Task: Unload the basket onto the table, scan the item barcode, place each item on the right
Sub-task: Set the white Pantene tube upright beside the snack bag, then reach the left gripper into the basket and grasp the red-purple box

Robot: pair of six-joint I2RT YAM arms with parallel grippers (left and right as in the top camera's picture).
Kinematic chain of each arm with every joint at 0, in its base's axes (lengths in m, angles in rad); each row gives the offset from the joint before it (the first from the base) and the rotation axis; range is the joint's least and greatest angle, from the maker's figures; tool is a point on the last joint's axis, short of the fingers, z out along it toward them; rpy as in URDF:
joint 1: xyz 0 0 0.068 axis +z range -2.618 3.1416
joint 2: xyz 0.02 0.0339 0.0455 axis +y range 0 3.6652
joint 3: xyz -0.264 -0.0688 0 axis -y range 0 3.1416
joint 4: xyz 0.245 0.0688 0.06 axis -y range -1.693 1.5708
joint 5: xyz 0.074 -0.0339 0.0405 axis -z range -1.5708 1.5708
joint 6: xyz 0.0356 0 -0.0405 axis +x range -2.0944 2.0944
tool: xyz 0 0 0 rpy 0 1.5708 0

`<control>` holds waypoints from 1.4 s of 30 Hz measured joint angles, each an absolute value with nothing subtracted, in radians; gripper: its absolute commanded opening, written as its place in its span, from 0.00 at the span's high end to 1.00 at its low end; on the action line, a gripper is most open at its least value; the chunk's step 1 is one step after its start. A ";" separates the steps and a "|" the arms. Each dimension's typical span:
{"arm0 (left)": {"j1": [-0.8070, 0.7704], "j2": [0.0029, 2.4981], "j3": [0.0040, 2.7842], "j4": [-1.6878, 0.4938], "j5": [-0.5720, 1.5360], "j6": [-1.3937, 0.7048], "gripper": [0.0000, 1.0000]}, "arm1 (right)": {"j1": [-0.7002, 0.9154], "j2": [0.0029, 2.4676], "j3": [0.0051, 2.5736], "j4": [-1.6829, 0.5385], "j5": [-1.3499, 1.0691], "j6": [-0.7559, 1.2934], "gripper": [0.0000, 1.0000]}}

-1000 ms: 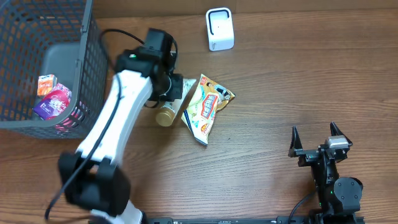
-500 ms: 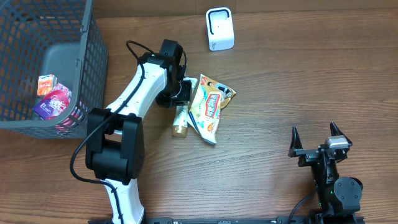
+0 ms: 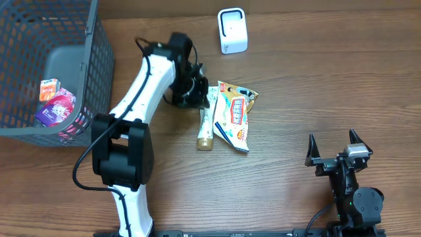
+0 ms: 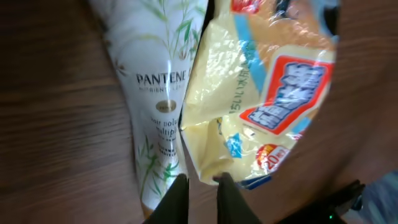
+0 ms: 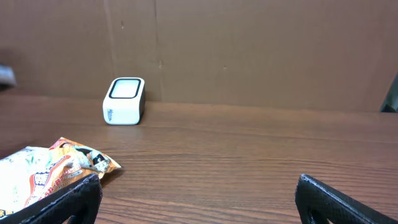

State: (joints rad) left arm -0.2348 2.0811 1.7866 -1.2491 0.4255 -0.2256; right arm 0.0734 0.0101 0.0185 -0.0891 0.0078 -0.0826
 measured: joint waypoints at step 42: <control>0.498 2.061 2.299 -1.386 -0.065 -0.368 0.00 | 0.073 0.010 0.019 -0.089 0.008 -0.082 0.00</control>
State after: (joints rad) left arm 0.4984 2.0605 2.2993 -1.3857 -0.0654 -0.3679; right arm 0.0734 0.0101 0.0185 -0.0895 0.0078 -0.0822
